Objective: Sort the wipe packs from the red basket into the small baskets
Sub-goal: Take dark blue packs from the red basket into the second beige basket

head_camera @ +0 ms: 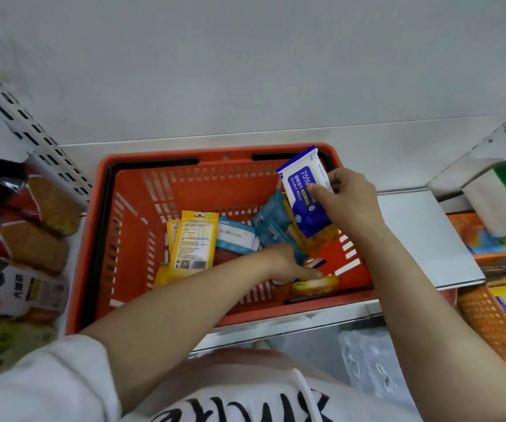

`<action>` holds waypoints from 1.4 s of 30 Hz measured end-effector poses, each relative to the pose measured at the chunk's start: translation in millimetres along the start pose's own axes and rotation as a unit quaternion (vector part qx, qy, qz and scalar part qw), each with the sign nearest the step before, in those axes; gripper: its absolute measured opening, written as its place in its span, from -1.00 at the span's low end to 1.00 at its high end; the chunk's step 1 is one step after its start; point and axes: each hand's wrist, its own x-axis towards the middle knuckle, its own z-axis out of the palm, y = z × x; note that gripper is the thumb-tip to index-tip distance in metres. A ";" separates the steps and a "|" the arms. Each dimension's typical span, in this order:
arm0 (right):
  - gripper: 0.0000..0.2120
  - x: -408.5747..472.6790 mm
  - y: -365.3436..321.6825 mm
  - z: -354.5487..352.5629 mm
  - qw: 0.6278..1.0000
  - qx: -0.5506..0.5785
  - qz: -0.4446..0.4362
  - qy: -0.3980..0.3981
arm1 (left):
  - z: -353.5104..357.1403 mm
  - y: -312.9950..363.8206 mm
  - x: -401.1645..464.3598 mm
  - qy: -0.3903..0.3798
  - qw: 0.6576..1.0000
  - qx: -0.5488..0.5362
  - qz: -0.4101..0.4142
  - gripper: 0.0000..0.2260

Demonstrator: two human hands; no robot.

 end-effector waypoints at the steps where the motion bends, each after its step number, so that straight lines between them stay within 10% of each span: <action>1: -0.69 -1.8 0.6 -3.1 1.000 0.007 0.000 -0.001 | 1.7 -4.0 3.0 0.007 1.000 -0.005 -0.014 -0.39; 13: -0.64 -10.6 17.3 -22.0 0.993 0.089 0.024 -0.067 | -25.0 -30.1 -6.8 0.137 0.989 -0.058 -0.015 -0.89; 18: -0.61 -11.6 14.9 -25.7 0.979 0.169 0.053 -0.106 | -59.3 -44.1 -49.5 0.238 0.869 -0.433 0.017 -0.85; 26: -0.70 -59.9 9.0 -34.5 0.957 0.267 0.088 -0.076 | -61.0 -30.1 -88.0 0.364 0.750 -0.548 0.062 -0.79; 42: -0.71 -212.4 131.7 -162.0 0.866 0.417 0.208 0.182 | 79.5 136.8 -76.9 0.203 0.816 -0.511 0.179 -0.78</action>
